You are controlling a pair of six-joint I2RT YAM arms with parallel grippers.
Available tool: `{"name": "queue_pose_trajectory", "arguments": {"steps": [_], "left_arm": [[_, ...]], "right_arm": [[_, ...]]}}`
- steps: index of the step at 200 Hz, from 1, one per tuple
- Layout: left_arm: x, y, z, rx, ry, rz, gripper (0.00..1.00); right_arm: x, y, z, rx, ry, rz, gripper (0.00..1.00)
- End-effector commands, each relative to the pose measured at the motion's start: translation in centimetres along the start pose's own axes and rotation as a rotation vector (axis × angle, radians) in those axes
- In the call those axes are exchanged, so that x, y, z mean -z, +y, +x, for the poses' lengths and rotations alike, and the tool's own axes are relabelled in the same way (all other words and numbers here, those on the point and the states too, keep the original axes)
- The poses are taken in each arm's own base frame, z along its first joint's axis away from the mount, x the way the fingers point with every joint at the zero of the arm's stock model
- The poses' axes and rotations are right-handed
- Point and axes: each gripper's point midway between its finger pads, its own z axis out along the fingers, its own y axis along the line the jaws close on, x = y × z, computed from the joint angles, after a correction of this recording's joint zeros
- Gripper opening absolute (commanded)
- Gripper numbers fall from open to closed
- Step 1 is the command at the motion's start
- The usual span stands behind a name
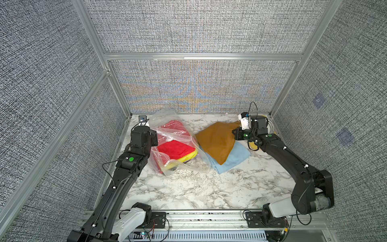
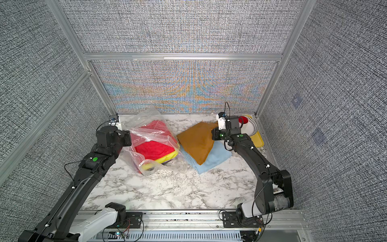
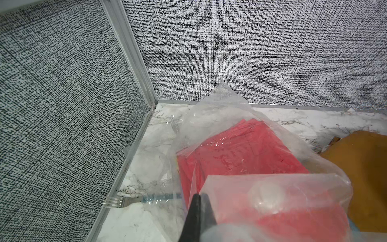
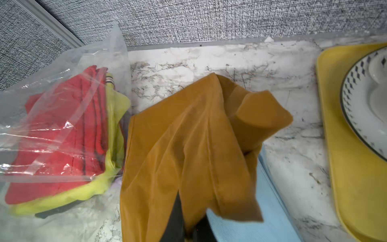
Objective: Take the trousers out of the vacuum bag
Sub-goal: Place the trousers at the center of the board.
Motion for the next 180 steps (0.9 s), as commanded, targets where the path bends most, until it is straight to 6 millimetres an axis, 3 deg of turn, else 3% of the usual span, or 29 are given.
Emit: {"name": "queue_pose_trajectory", "arguments": {"steps": [1, 94, 146, 154, 180], "left_arm": [[0.0, 0.0, -1.3, 0.012, -0.043, -0.003, 0.0], [0.1, 0.1, -1.3, 0.012, -0.041, -0.003, 0.0], [0.3, 0.1, -1.4, 0.013, -0.041, 0.003, 0.0], [0.4, 0.1, -1.4, 0.014, -0.043, 0.004, 0.0], [0.4, 0.0, -1.4, 0.014, -0.041, 0.008, 0.0]], "right_arm": [[0.3, -0.6, -0.2, -0.044, -0.036, 0.022, 0.0], [1.3, -0.5, 3.1, -0.134, -0.011, 0.011, 0.0], [0.0, -3.4, 9.3, -0.213, 0.104, 0.124, 0.0], [-0.2, -4.4, 11.5, -0.235, 0.143, 0.163, 0.0], [0.0, -6.6, 13.6, -0.281, 0.181, 0.266, 0.0]]}}
